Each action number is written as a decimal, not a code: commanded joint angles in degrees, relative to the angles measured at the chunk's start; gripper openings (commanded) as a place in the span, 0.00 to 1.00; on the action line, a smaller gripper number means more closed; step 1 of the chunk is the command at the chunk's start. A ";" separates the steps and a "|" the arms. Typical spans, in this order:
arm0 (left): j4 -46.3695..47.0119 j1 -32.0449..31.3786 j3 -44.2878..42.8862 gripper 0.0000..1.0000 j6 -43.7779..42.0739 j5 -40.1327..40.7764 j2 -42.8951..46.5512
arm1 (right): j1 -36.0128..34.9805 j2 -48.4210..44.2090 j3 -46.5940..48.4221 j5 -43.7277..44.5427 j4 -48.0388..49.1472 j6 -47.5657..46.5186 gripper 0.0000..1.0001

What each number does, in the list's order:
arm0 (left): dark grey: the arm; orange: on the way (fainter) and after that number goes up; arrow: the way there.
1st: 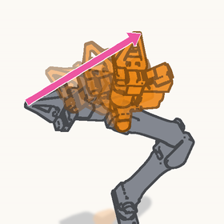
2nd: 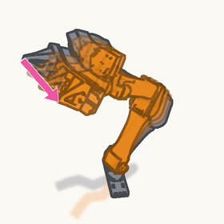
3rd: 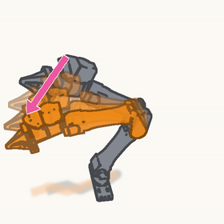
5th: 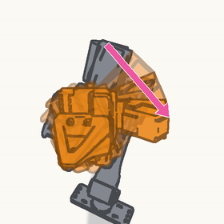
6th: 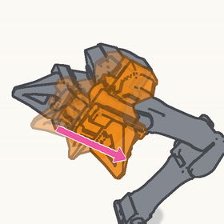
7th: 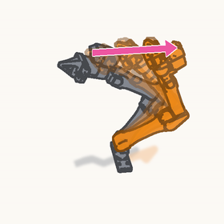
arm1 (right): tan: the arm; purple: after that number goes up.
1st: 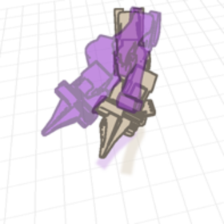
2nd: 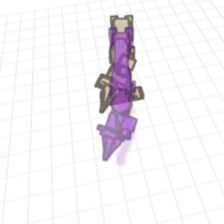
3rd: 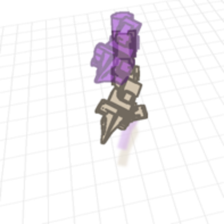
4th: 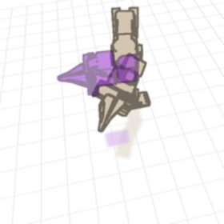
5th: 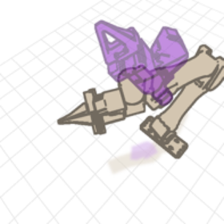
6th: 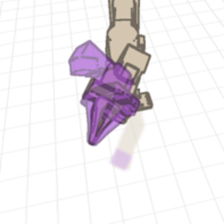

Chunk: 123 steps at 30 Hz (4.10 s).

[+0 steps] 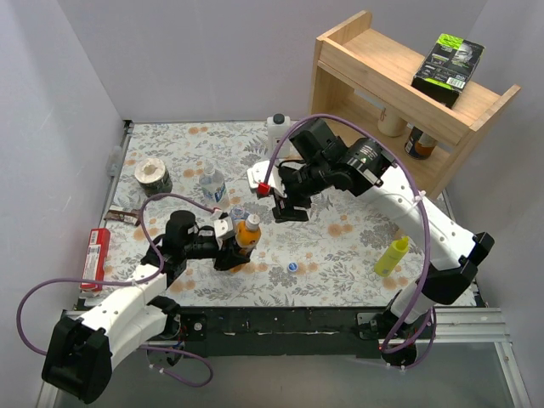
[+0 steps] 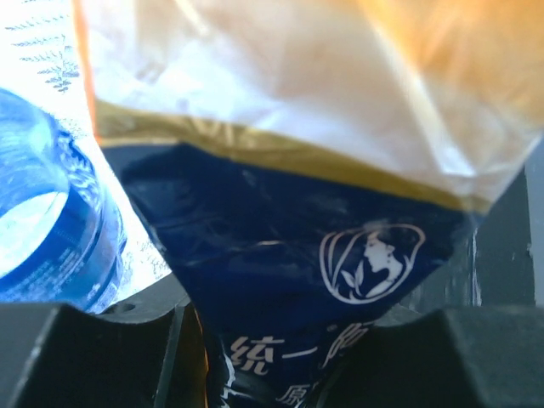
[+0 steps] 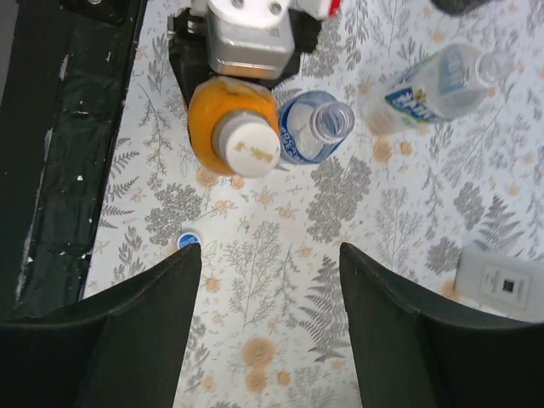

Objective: Screw on the bottle caps

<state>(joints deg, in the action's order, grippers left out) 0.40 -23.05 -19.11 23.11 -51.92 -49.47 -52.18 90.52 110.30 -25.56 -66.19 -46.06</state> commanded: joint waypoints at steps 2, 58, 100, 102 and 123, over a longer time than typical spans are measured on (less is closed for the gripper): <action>-13.30 0.02 -6.89 0.00 -13.44 -3.01 -3.78 | -2.74 0.97 0.36 -3.88 0.45 -11.05 0.72; -12.61 -1.30 -10.33 0.00 -5.94 6.94 2.72 | 5.16 14.50 12.28 -19.00 -1.20 20.04 0.59; -25.54 -1.39 -15.95 0.00 -21.27 -2.31 -4.93 | -3.19 0.53 -6.33 -13.99 2.83 -21.35 0.34; -25.28 -1.39 -15.87 0.00 -20.66 -1.78 -4.93 | -3.19 1.14 -6.33 -13.55 3.52 -18.04 0.29; -9.10 -3.41 -11.21 0.00 3.78 21.60 5.53 | 2.70 13.63 -1.41 -16.54 5.90 39.92 0.01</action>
<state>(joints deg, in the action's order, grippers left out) -17.61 -26.52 -27.77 22.92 -34.57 -45.32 -49.74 99.92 109.27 -36.64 -55.22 -19.31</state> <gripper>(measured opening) 0.354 0.403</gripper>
